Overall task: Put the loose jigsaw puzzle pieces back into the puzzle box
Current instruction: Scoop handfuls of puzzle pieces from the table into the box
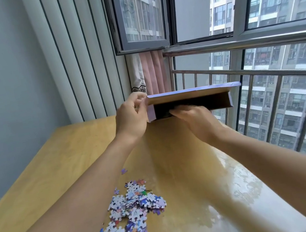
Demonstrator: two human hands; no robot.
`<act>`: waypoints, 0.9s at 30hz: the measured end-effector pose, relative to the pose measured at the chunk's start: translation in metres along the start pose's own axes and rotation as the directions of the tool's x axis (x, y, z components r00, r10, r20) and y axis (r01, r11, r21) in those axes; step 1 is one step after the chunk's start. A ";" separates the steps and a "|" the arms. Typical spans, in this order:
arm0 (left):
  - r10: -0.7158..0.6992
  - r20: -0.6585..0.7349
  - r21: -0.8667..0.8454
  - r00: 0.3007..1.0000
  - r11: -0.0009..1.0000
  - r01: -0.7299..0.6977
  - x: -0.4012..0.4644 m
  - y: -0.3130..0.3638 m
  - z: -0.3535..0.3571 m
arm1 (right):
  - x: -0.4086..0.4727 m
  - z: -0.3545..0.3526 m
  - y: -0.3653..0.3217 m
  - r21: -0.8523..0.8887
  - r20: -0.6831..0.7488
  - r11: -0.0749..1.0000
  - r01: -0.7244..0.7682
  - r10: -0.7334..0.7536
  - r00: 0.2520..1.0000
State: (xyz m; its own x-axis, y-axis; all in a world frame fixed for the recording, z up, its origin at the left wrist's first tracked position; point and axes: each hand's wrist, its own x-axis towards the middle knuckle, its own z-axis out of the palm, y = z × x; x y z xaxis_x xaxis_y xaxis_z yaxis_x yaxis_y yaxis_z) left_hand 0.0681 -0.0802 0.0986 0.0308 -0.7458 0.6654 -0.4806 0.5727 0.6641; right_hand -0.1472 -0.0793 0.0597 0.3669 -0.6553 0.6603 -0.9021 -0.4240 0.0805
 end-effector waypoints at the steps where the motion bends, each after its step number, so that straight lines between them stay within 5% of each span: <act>1: 0.000 -0.009 0.012 1.000 1.000 0.000 0.002 0.004 -0.003 | 0.007 -0.007 0.001 0.013 -0.050 1.000 -0.018 0.019 0.999; 6: -0.011 -0.003 0.046 1.000 0.999 0.011 -0.005 0.001 -0.018 | 0.020 -0.024 -0.003 0.037 -0.128 0.998 0.052 -0.047 0.991; 13: -0.093 0.040 0.082 0.995 0.993 0.090 -0.018 -0.027 -0.025 | 0.025 -0.013 -0.031 -0.219 0.064 0.970 0.107 -0.095 0.993; 17: -0.091 0.042 0.106 0.995 0.991 0.086 -0.021 -0.036 -0.030 | 0.024 -0.008 -0.026 -0.142 -0.049 0.981 0.129 -0.137 0.989; 27: -0.180 0.232 0.150 0.956 0.977 0.148 -0.033 -0.057 -0.040 | -0.002 0.012 -0.043 -0.226 0.195 0.934 0.275 -0.233 0.953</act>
State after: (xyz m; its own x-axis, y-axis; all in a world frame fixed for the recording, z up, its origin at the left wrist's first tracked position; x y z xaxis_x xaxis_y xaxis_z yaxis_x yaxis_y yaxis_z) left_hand 0.1297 -0.0744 0.0525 -0.0870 -0.8951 0.4373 -0.5970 0.3982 0.6964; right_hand -0.1062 -0.0675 0.0463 0.6042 -0.6475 0.4644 -0.7934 -0.4349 0.4258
